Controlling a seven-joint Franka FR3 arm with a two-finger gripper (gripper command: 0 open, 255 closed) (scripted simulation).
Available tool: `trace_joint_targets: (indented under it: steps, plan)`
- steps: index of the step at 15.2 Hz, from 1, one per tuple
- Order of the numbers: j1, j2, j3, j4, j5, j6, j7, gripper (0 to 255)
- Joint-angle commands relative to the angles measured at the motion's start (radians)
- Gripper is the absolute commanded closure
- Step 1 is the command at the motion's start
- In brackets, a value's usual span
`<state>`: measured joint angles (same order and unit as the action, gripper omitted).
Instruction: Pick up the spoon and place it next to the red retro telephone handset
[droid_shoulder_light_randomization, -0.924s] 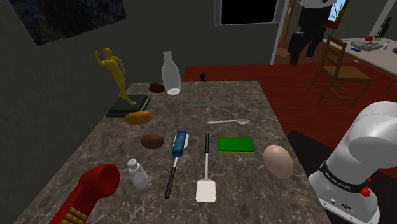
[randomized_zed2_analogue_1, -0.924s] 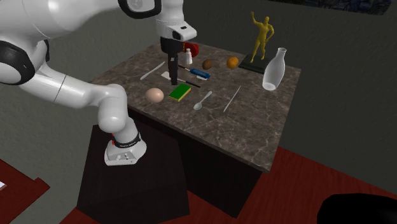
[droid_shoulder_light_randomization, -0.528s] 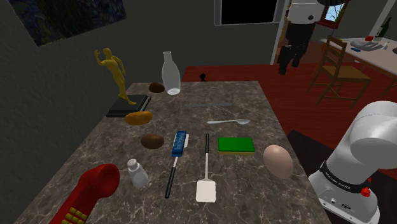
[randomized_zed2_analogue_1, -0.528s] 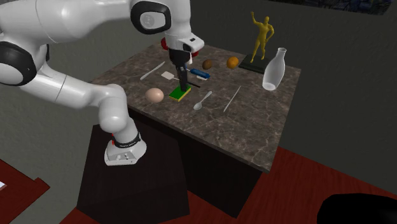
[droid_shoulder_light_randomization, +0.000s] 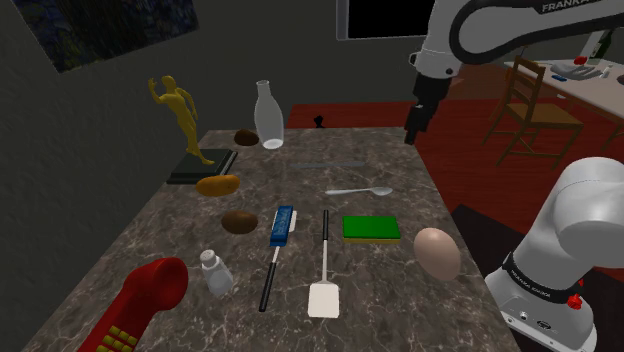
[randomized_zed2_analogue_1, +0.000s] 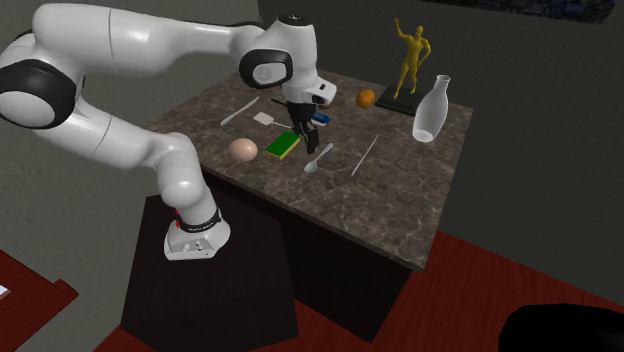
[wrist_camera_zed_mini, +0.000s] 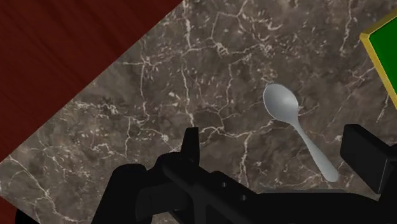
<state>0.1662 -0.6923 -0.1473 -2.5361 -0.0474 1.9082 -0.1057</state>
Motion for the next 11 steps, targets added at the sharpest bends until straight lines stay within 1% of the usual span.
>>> trace_joint_targets:
  steps: [1, 6, 11]
  plan:
    - [0.032, 0.040, -0.008, -0.025, 0.020, 0.084, -0.040, 0]
    - [0.118, 0.169, -0.039, -0.059, 0.080, 0.285, -0.161, 0]
    - [0.221, 0.321, -0.073, -0.060, 0.177, 0.469, -0.310, 0]
